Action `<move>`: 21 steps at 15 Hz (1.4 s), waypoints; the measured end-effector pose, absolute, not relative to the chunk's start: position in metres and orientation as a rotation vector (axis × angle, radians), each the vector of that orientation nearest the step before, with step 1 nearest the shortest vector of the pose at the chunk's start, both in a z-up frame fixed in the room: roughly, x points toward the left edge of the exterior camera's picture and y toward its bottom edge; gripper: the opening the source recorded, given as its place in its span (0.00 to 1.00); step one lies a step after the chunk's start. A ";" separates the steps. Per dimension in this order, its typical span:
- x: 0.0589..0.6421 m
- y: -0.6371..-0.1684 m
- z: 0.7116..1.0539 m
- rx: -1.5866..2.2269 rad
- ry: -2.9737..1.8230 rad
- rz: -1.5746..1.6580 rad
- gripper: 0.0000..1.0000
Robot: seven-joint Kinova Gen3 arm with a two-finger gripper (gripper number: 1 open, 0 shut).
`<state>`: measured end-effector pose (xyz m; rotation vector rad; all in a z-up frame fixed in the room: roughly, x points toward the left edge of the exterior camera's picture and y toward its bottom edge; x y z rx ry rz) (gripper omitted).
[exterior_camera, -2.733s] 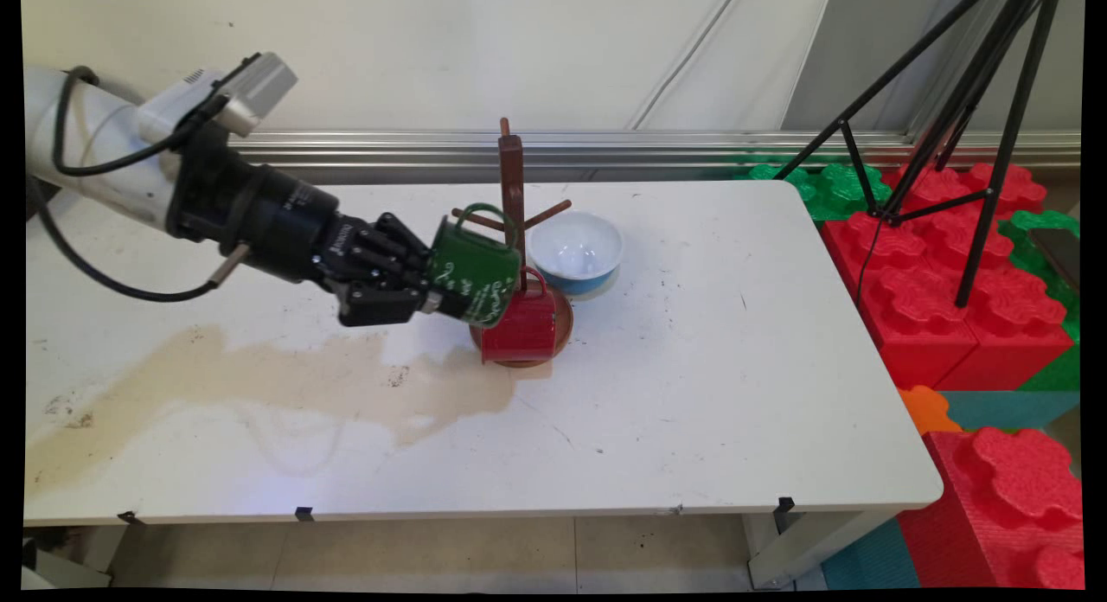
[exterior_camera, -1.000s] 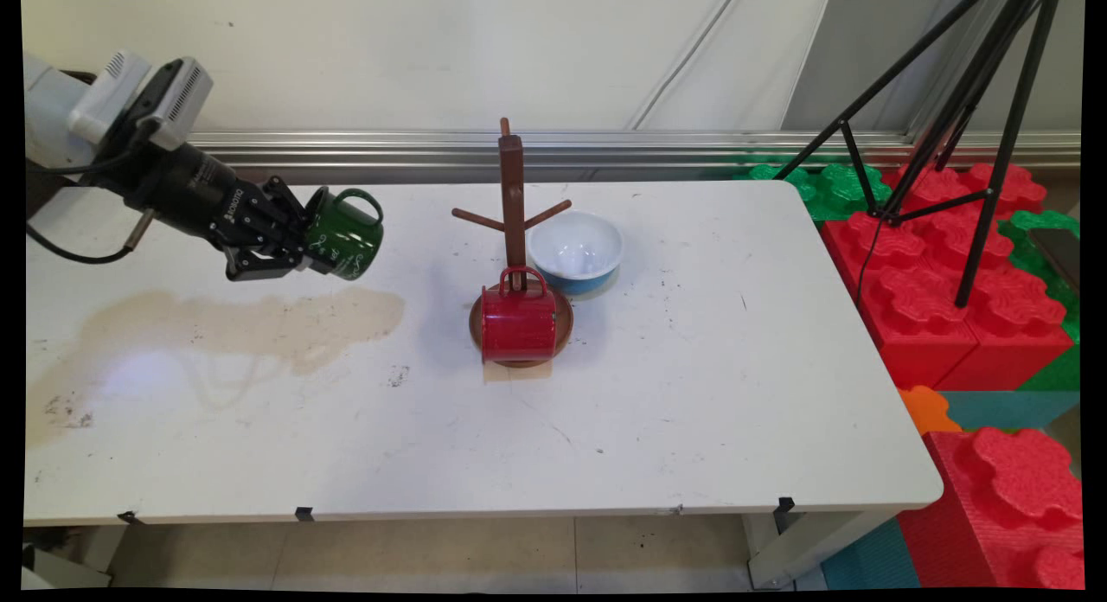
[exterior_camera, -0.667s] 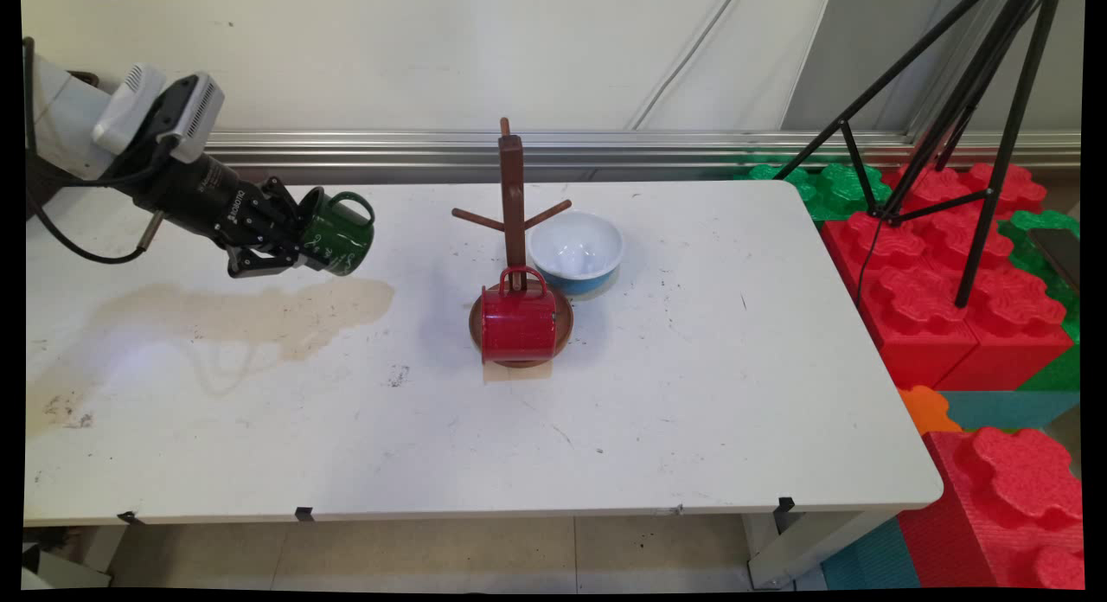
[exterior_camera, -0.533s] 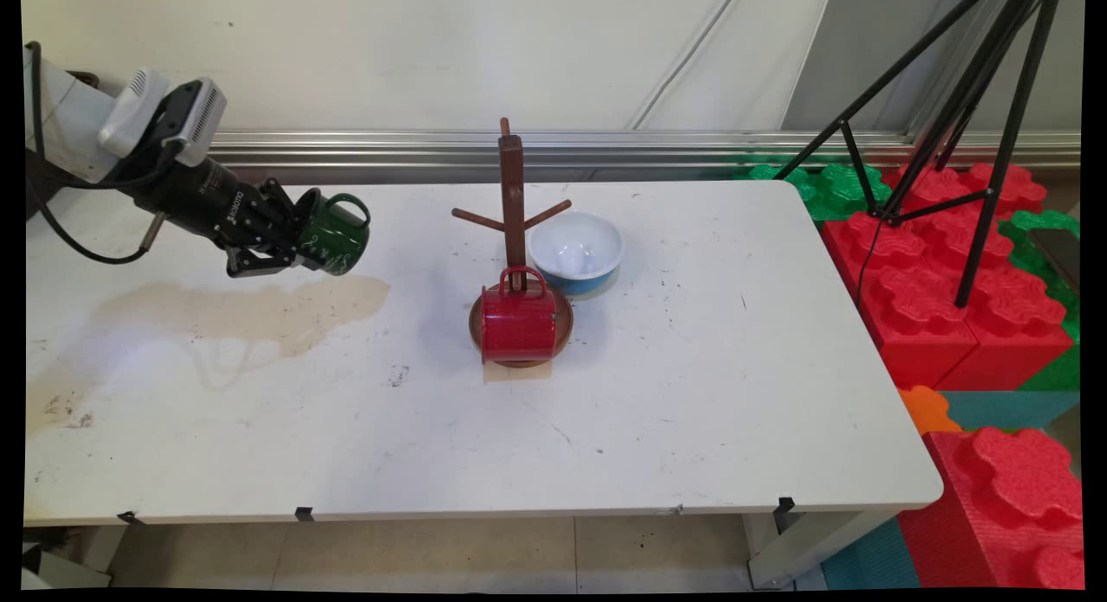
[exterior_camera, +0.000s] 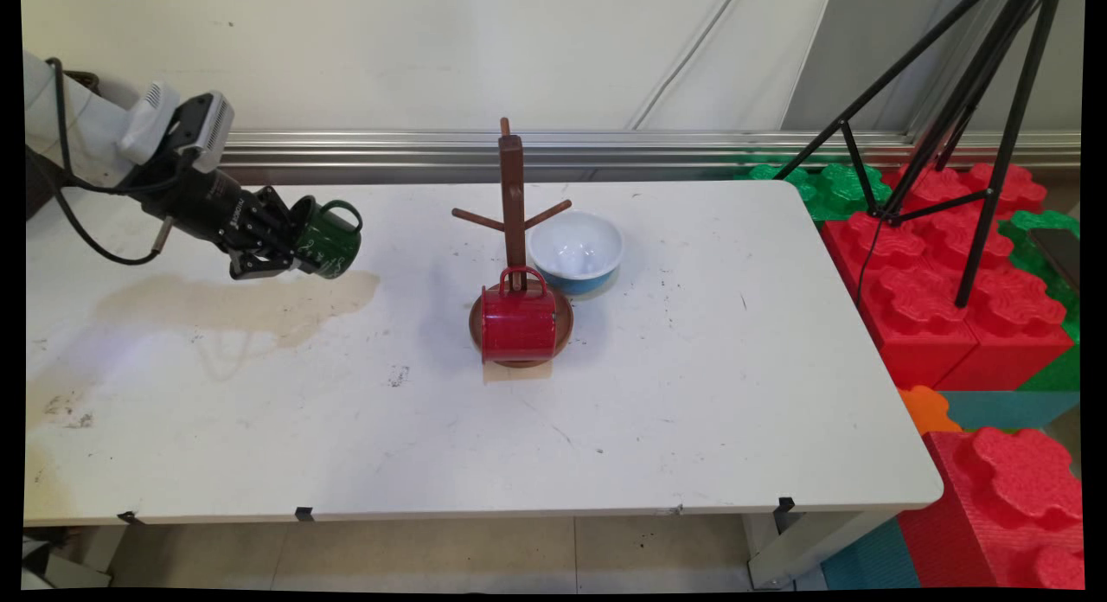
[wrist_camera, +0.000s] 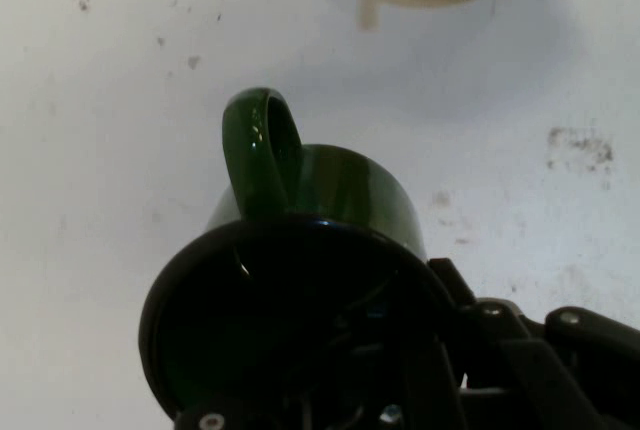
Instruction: Place the picked object on the table
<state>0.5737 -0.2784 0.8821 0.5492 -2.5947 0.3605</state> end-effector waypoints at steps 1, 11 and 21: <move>0.575 -0.279 0.880 0.554 -2.595 0.358 0.00; 0.583 -0.289 0.852 0.595 -2.596 0.320 0.00; 0.583 -0.291 0.825 0.626 -2.596 0.281 0.00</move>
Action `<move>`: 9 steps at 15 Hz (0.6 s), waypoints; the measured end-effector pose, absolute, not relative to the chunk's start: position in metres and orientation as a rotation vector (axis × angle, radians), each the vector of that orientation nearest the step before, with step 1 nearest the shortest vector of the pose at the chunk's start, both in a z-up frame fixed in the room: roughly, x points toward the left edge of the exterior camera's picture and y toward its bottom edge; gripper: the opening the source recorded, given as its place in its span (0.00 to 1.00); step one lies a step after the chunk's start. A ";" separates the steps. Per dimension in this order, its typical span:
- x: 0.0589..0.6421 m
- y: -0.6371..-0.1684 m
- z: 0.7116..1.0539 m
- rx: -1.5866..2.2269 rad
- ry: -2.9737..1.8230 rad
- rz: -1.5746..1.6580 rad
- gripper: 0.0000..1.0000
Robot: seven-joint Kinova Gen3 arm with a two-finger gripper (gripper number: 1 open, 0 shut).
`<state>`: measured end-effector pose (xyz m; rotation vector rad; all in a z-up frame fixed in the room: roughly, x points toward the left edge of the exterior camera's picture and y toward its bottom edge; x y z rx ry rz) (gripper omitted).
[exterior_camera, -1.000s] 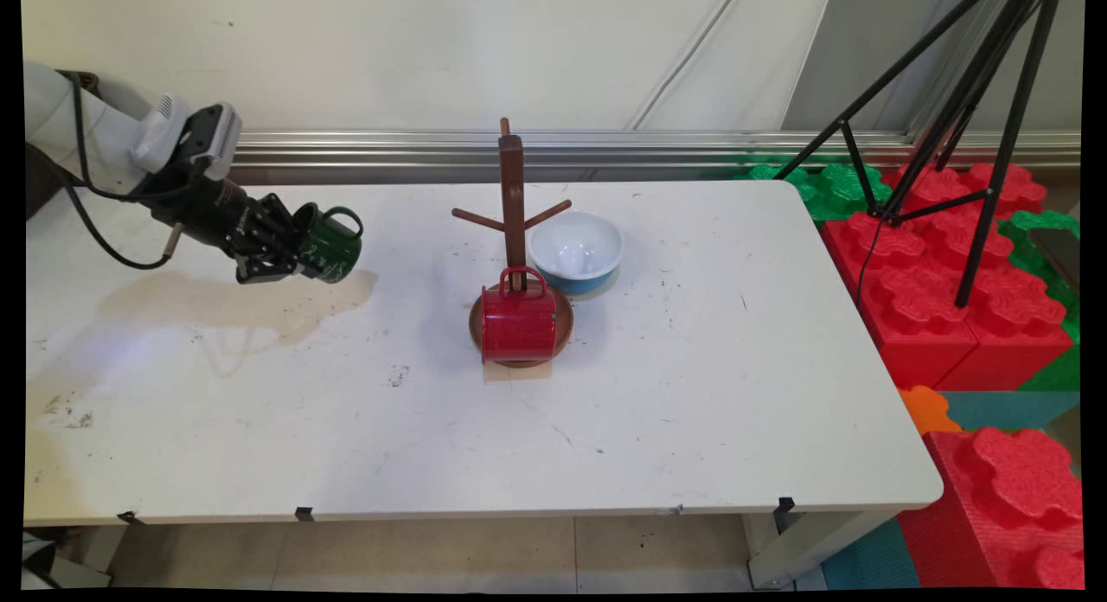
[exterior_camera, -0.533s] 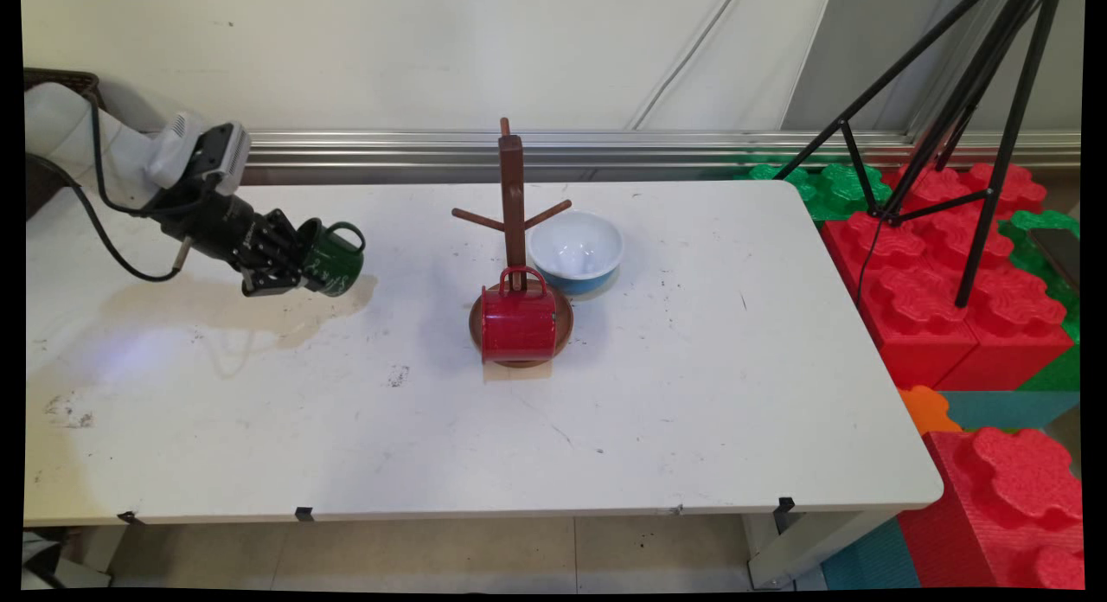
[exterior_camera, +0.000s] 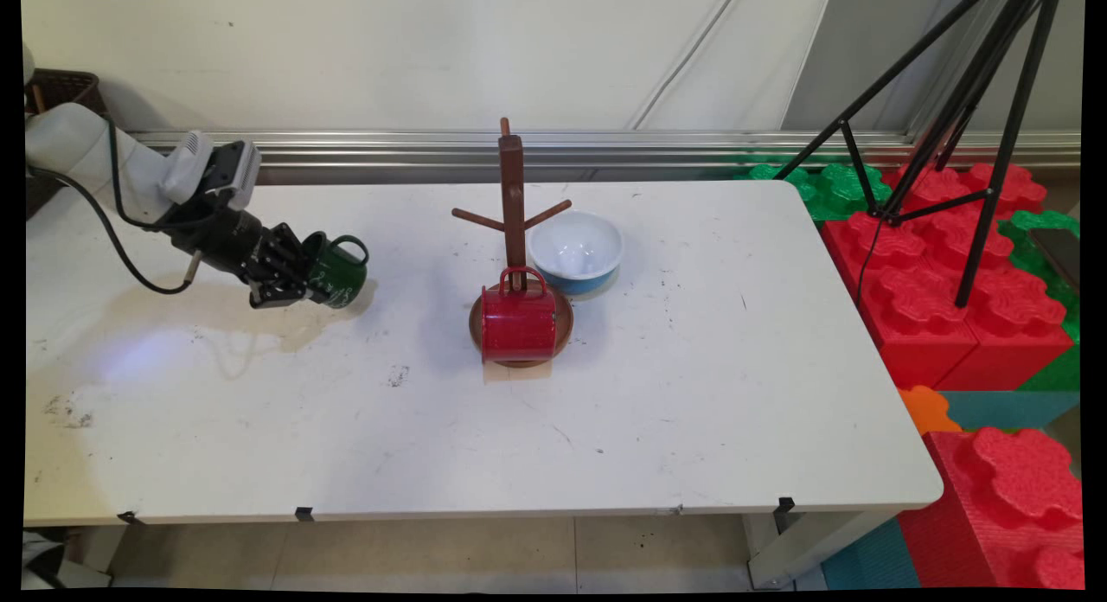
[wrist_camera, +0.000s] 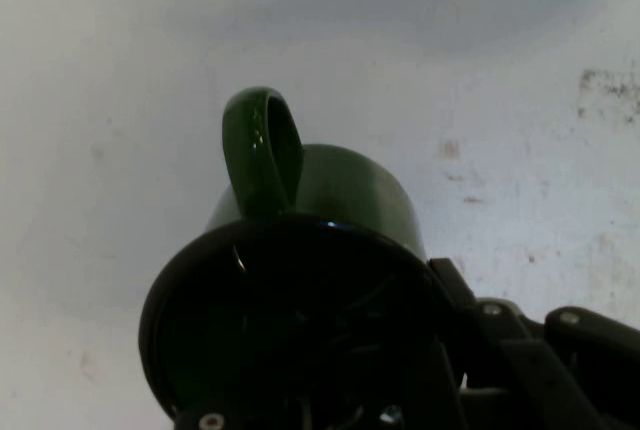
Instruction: Place the picked object on the table
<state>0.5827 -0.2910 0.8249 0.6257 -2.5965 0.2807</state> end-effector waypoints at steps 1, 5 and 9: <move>0.583 -0.291 0.823 0.626 -2.597 0.279 0.00; 0.583 -0.290 0.817 0.628 -2.603 0.268 0.00; 0.584 -0.290 0.812 0.625 -2.605 0.263 0.00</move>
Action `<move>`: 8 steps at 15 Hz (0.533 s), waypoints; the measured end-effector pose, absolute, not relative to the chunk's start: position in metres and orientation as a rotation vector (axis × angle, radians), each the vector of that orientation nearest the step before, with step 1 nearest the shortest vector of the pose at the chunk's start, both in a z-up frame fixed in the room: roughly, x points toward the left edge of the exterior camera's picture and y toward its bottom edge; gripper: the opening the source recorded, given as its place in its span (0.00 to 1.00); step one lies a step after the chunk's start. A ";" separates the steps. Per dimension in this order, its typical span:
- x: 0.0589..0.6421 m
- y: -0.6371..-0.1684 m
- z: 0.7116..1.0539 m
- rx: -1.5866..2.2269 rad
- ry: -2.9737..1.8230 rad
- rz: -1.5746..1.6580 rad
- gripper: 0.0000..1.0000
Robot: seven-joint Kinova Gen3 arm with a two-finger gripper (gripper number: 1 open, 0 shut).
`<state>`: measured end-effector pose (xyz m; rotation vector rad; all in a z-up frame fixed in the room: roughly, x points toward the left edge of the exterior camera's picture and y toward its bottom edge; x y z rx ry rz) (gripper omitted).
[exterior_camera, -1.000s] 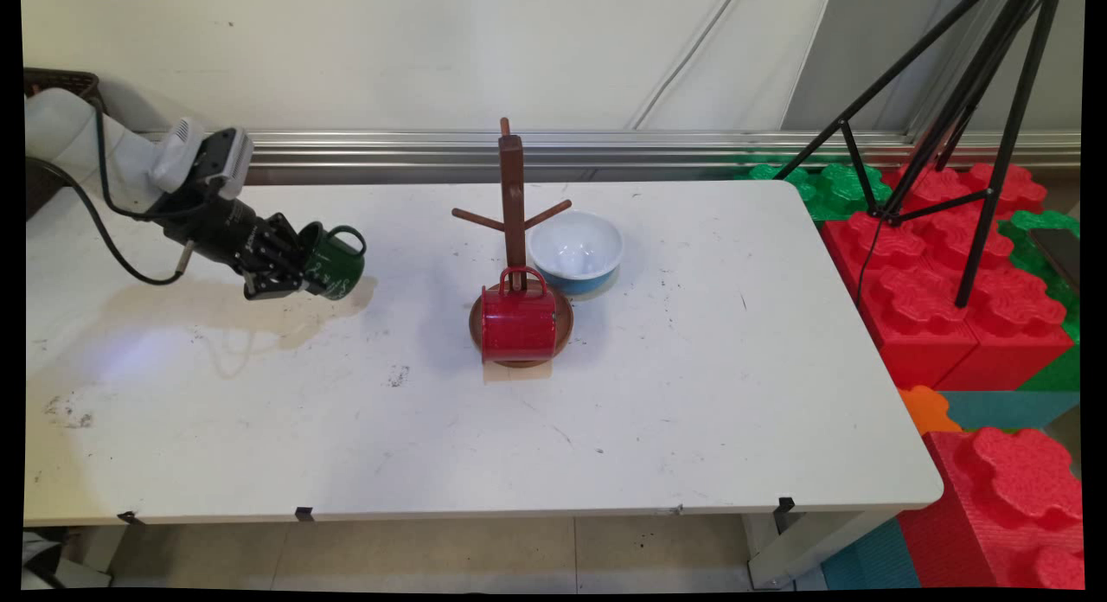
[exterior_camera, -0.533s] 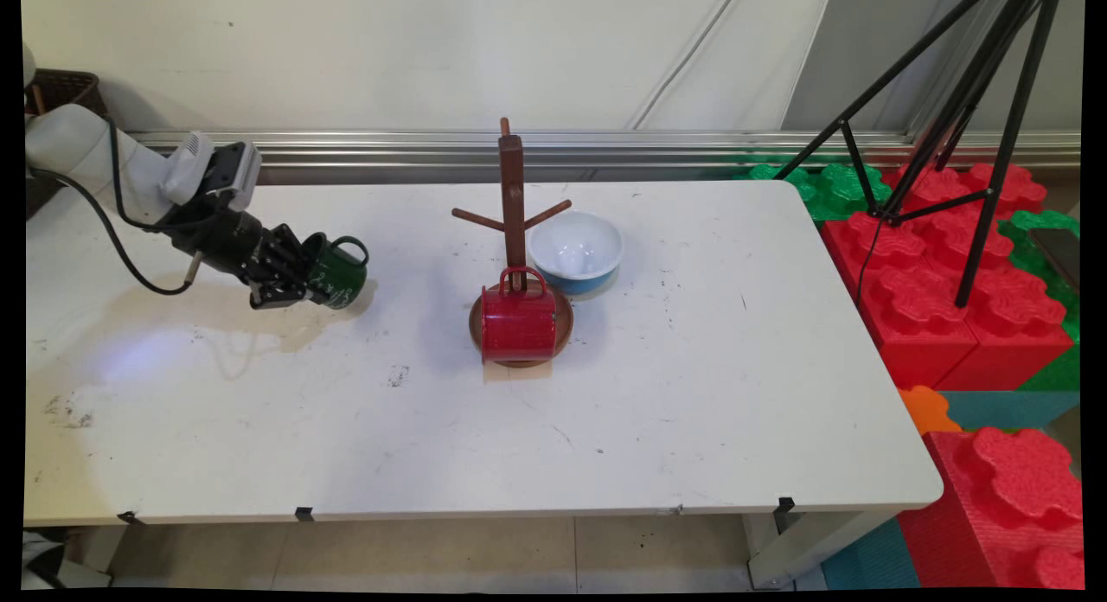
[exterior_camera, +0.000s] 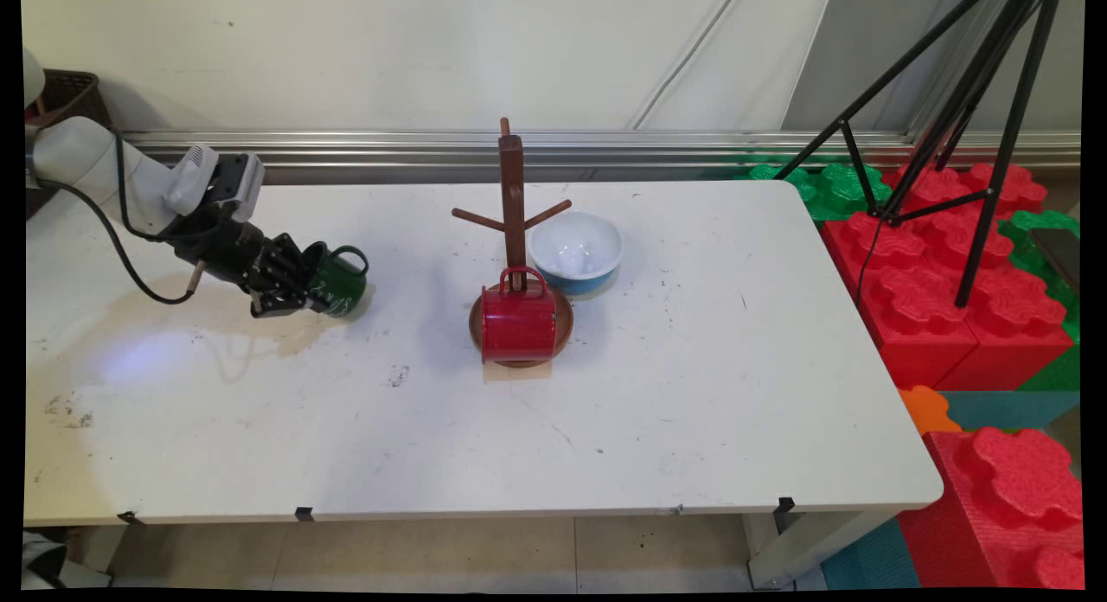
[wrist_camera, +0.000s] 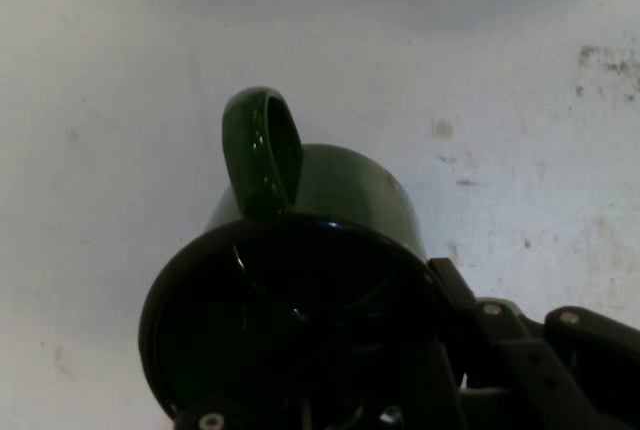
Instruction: Place the picked object on the table
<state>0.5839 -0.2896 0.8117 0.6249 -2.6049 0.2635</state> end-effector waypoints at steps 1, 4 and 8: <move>0.584 -0.289 0.811 0.623 -2.605 0.262 0.00; 0.584 -0.289 0.808 0.618 -2.607 0.261 0.00; 0.584 -0.288 0.806 0.613 -2.610 0.262 0.00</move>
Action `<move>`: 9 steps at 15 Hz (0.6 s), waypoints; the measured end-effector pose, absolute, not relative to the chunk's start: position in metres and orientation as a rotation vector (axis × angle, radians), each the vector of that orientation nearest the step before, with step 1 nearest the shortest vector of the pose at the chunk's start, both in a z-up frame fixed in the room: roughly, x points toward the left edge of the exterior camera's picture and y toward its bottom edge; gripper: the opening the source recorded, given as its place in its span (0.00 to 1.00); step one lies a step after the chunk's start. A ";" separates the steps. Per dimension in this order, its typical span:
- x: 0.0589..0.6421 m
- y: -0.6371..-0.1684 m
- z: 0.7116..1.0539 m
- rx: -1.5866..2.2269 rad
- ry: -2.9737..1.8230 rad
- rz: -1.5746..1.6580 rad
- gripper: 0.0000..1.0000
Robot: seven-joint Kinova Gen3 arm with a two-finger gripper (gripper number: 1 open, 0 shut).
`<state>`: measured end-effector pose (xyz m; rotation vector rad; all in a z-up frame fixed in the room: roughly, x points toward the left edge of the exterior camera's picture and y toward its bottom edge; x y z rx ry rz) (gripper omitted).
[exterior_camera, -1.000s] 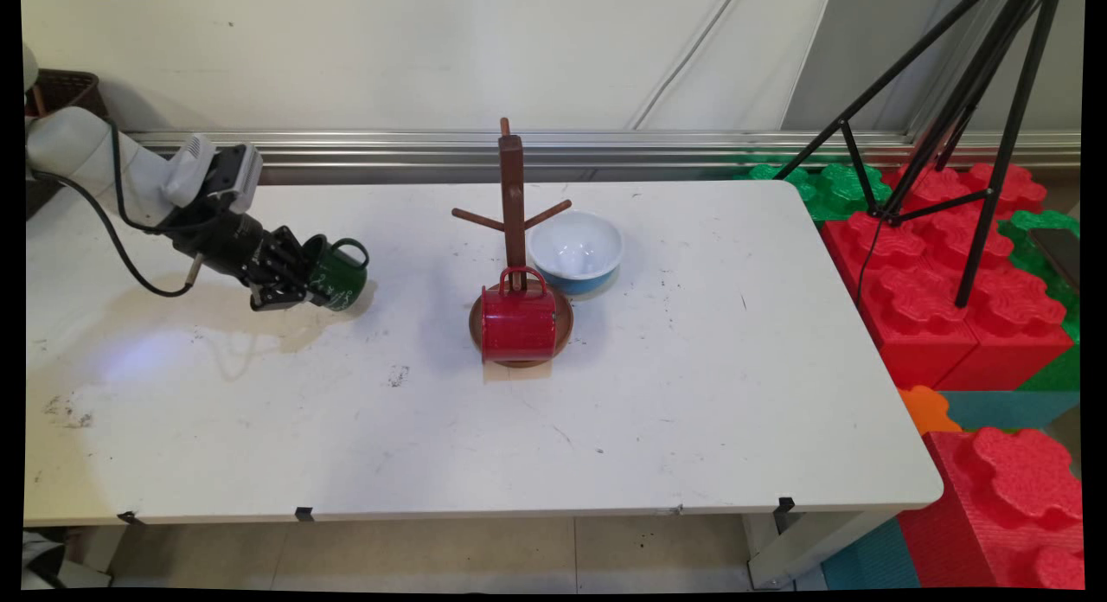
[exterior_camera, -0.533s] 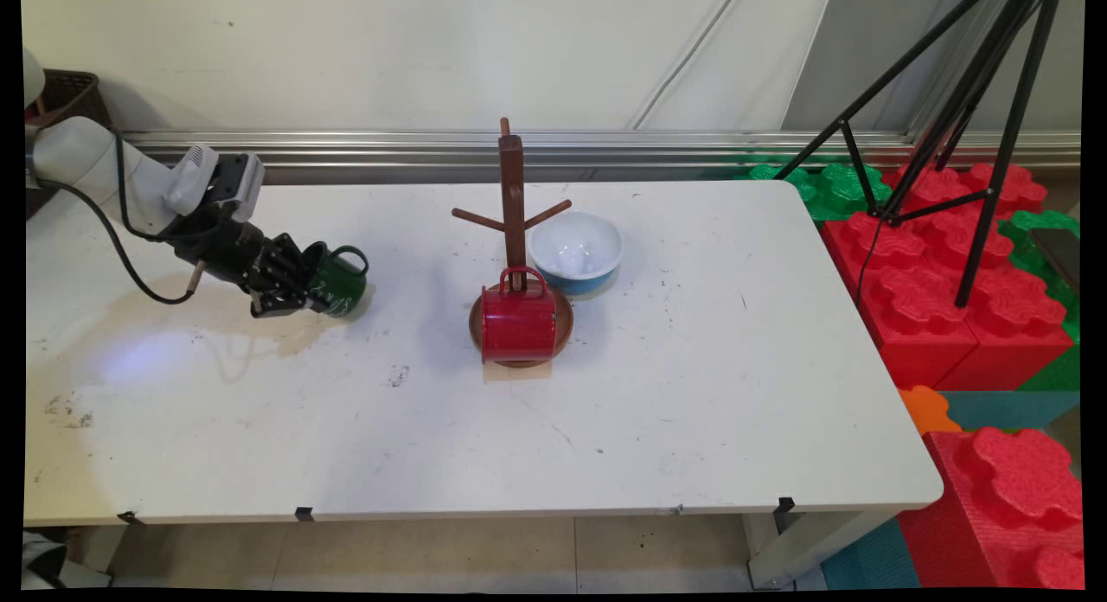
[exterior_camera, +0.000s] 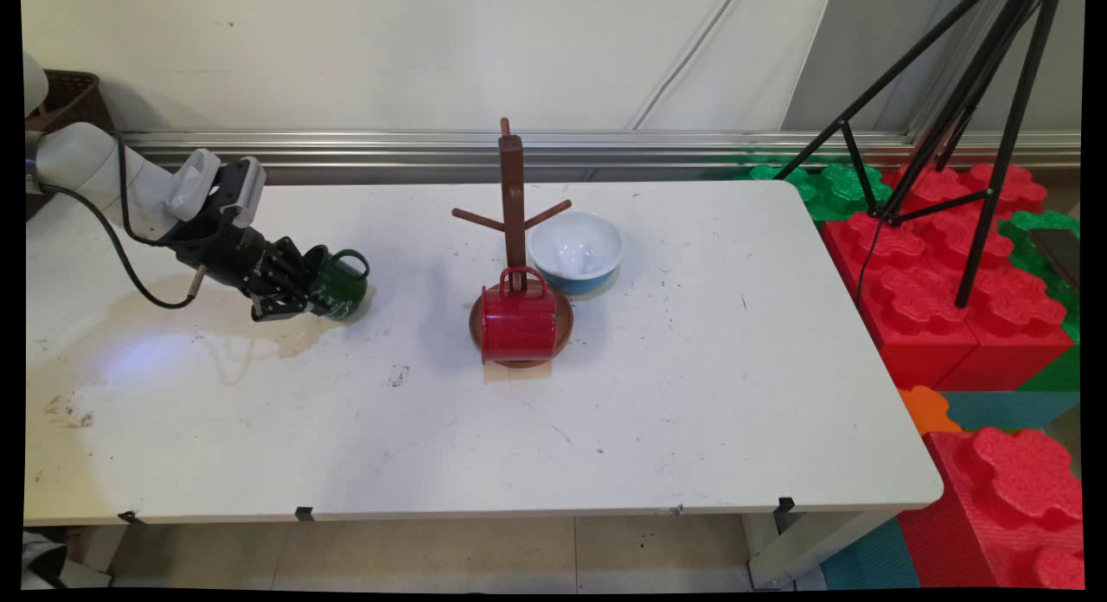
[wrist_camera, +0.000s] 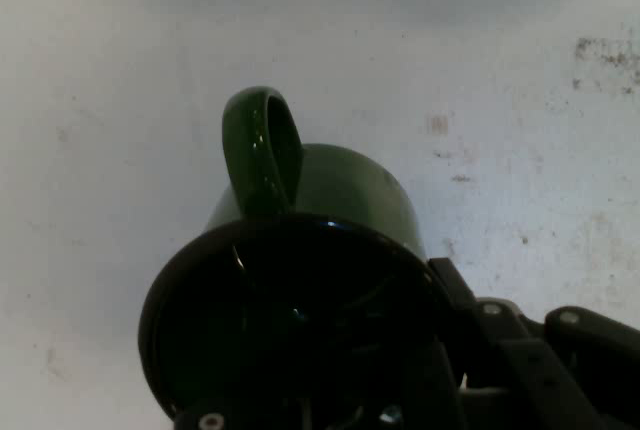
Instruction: Place the picked object on the table
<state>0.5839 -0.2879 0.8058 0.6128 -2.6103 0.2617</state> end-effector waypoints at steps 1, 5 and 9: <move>0.584 -0.288 0.805 0.613 -2.611 0.263 0.00; 0.584 -0.288 0.803 0.611 -2.609 0.261 1.00; 0.584 -0.286 0.803 0.611 -2.606 0.257 1.00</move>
